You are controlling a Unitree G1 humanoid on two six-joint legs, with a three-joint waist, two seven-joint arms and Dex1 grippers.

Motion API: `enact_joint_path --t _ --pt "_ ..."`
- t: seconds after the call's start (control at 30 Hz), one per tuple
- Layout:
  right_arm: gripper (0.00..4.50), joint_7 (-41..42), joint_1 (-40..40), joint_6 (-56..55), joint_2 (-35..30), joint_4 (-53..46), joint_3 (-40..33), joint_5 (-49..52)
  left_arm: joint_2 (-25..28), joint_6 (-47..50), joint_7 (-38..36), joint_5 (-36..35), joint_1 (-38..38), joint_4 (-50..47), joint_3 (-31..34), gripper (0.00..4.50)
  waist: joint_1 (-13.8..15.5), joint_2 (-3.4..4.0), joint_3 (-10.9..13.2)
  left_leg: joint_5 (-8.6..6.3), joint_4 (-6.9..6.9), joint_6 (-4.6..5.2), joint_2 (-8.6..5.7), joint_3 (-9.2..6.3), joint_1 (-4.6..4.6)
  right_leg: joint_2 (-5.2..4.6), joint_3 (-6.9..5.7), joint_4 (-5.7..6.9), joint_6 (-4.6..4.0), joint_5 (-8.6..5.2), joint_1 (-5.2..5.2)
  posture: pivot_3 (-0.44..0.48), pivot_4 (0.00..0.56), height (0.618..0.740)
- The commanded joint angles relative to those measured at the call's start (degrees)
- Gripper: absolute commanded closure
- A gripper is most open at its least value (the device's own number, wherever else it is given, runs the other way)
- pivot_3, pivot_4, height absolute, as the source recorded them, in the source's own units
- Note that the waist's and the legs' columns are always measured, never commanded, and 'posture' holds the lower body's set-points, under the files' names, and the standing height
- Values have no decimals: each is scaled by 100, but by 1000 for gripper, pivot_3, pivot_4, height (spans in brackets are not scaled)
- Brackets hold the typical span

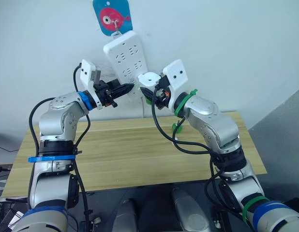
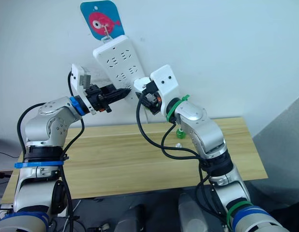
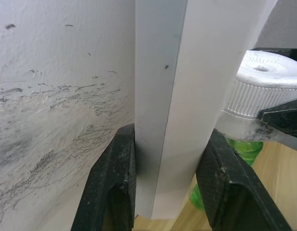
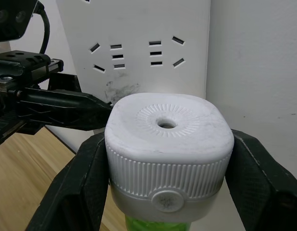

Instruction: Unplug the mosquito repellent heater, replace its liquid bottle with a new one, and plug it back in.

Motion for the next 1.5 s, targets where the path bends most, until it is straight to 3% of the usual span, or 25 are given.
enact_joint_path --t 0.03,0.27,0.33,0.43,0.7,0.93,1.23,1.33,1.43,1.5 --pt "1484 -9 -347 -301 105 407 -108 -139 -109 178 -185 -221 6 -305 -108 3153 -22 0 0 0 0 0 1 1 3 1 1 2 -2 1 0 -242 231 740" --pt "1485 170 -376 -264 103 465 -203 -16 -48 -35 -111 9 -7 -116 -55 3153 -39 0 0 4 0 4 11 0 21 16 4 11 -10 6 10 -238 233 740" --pt "731 169 -315 -245 16 355 -263 -32 -11 -114 -101 75 -14 -33 -38 3153 -21 0 0 5 0 4 11 1 21 15 6 11 -10 6 10 -238 235 740" --pt "0 250 -167 -71 -205 9 -239 -54 37 -231 -60 154 -24 86 -2 3167 8 0 0 4 -7 4 9 -1 16 14 3 2 -10 6 10 -233 236 740" --pt "0 473 400 730 -612 -1351 -267 317 175 -458 363 263 -63 386 252 3167 47 0 0 4 -18 4 3 1 8 2 2 -16 -9 5 8 -218 239 740" --pt "0 577 627 1069 -697 -1897 -262 612 376 -824 672 446 -16 522 312 1045 68 0 0 4 -30 4 13 0 13 18 4 -14 -9 5 2 -203 239 740" --pt "0 870 760 1063 -791 -2200 -119 851 903 -959 741 570 649 138 480 1045 142 0 1 5 -46 4 10 1 8 11 4 -20 -10 5 -6 -192 238 740" --pt "0 1084 895 1016 -897 -2443 -62 982 1099 -724 551 373 1378 -682 599 1045 160 -1 1 5 -50 3 9 3 1 5 3 -32 -10 5 -9 -181 239 740" --pt "588 1184 1099 943 -989 -2604 34 1044 1229 -341 244 -55 2524 -2132 717 1011 182 -1 1 5 -76 2 7 7 -1 -7 2 -57 -10 5 -10 -165 242 740" --pt "1307 1168 1177 867 -987 -2621 122 982 1188 100 390 -414 3020 -2897 869 1011 228 -2 2 5 -80 2 10 7 -5 -9 1 -64 -12 4 -13 -153 244 740"
